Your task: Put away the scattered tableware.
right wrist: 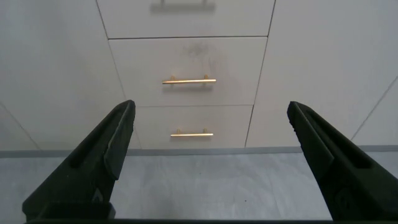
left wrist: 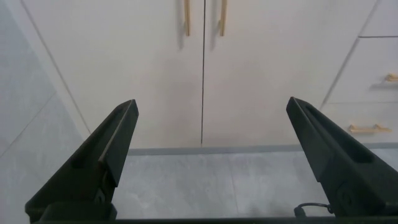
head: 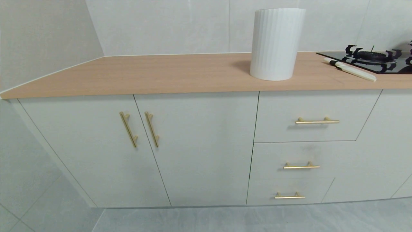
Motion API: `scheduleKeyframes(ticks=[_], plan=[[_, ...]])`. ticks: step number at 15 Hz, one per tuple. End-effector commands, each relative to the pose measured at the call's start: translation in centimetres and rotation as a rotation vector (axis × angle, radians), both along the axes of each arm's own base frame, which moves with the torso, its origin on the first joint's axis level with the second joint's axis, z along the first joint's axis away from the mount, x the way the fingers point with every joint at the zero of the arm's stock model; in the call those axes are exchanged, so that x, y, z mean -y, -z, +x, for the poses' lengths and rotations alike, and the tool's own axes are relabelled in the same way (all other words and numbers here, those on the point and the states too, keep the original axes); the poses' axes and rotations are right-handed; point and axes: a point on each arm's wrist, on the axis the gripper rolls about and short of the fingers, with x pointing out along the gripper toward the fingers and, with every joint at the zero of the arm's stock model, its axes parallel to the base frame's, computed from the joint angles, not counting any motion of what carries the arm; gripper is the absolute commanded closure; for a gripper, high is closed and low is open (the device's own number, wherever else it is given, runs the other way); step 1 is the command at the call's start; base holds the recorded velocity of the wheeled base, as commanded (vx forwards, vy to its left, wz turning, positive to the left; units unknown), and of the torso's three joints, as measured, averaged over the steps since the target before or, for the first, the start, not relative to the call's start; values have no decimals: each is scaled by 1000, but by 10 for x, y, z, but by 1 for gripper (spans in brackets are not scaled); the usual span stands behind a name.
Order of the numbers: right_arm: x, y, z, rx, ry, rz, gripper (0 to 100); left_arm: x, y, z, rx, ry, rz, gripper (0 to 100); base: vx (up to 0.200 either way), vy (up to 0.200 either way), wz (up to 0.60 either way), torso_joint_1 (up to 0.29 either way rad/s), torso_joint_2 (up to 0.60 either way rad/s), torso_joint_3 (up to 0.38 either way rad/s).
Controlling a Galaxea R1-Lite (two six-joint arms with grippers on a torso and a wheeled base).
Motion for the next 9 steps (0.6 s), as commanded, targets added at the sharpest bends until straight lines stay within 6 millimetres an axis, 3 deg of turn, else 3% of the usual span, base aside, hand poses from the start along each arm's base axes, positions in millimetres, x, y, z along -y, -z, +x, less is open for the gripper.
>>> scheduleKeyframes(ticks=[1,9], plan=[[0,0,0,-2,-1,0,0,0,0,0,0,1,0,0,200,0,0,7,2,2],[0,0,0,-3,-1,0,0,0,0,0,0,-1,-2,0,200,0,0,0,2,2]])
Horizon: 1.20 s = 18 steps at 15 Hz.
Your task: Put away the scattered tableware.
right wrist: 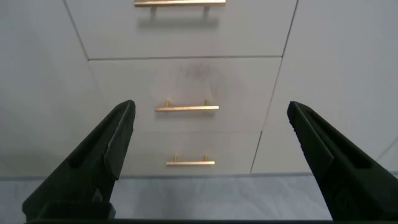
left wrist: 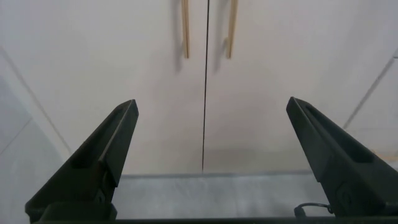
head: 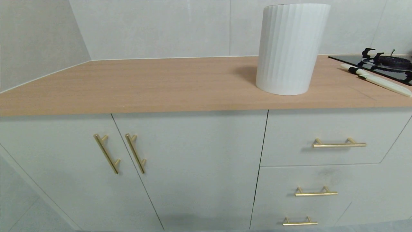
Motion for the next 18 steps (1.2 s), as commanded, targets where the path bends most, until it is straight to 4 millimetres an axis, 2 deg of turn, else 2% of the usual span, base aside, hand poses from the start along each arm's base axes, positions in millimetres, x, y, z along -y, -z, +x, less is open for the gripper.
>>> scheduleKeyframes(ticks=[1,10,18], plan=[[0,0,0,-3,-1,-1,0,0,0,0,0,0,-1,0,200,0,0,7,2,7],[0,0,0,-2,-1,-1,0,0,0,0,0,2,-1,0,0,0,0,0,0,0],[0,0,0,-3,-1,-1,0,0,0,0,0,0,-1,0,0,-200,0,1,2,2]])
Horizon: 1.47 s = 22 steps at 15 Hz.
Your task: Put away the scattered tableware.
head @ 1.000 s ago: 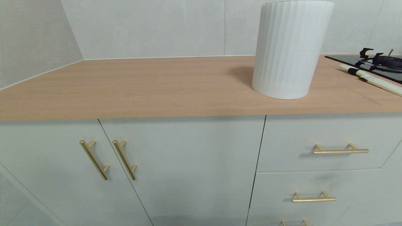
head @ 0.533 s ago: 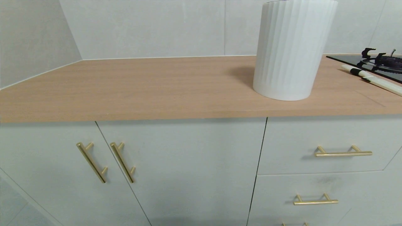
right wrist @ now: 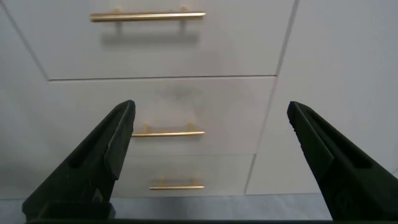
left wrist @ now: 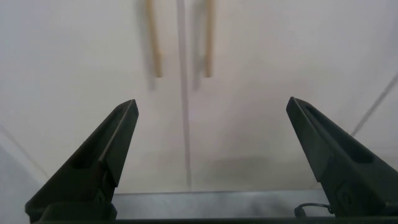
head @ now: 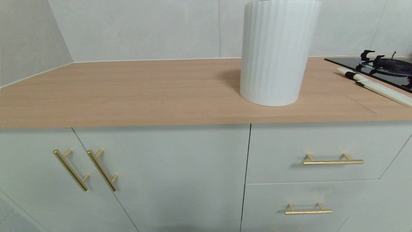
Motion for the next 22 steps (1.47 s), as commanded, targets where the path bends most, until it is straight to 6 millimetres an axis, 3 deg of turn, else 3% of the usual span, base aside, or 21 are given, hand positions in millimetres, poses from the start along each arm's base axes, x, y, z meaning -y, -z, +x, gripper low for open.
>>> scheduleKeyframes(ticks=[1,3,14,22], plan=[[0,0,0,-2,0,-1,0,0,0,0,0,-1,-1,0,0,-200,0,2,2,7],[0,0,0,-2,0,-1,0,0,0,0,0,-1,-1,0,0,-200,0,-2,2,-2],[0,0,0,-2,0,-1,0,0,0,0,0,-1,-2,0,0,0,0,0,0,0],[0,0,0,-2,0,-1,0,0,0,0,0,-1,-8,0,0,0,0,49,-359,-312]])
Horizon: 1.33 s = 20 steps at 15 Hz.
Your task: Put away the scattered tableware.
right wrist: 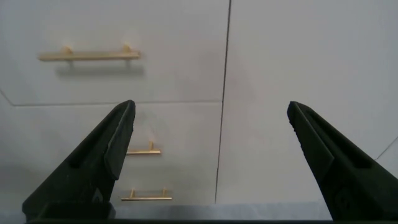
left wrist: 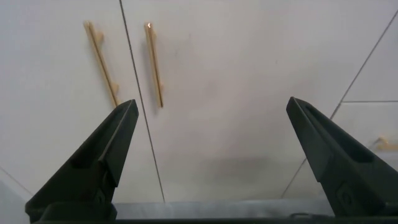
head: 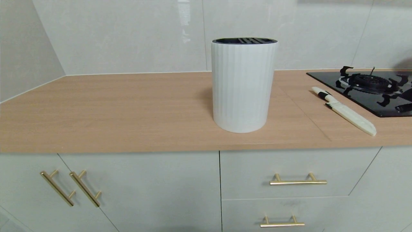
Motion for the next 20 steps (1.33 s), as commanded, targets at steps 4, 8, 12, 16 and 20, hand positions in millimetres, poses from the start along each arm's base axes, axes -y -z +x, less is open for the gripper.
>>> scheduleKeyframes(ticks=[4,8,12,16,20], plan=[[0,0,0,0,-1,1,0,0,0,0,0,0,0,0,0,0,0,134,-472,-332],[0,0,0,-1,0,1,0,0,0,0,0,0,0,0,0,0,0,160,-476,-315],[0,0,0,-1,0,1,0,0,0,0,0,0,0,0,0,0,0,187,-497,-310],[0,0,0,0,0,1,0,0,0,0,0,0,0,0,0,0,0,212,-508,-306],[0,0,0,-1,0,1,0,0,0,0,0,0,0,0,0,0,0,232,-546,-310]])
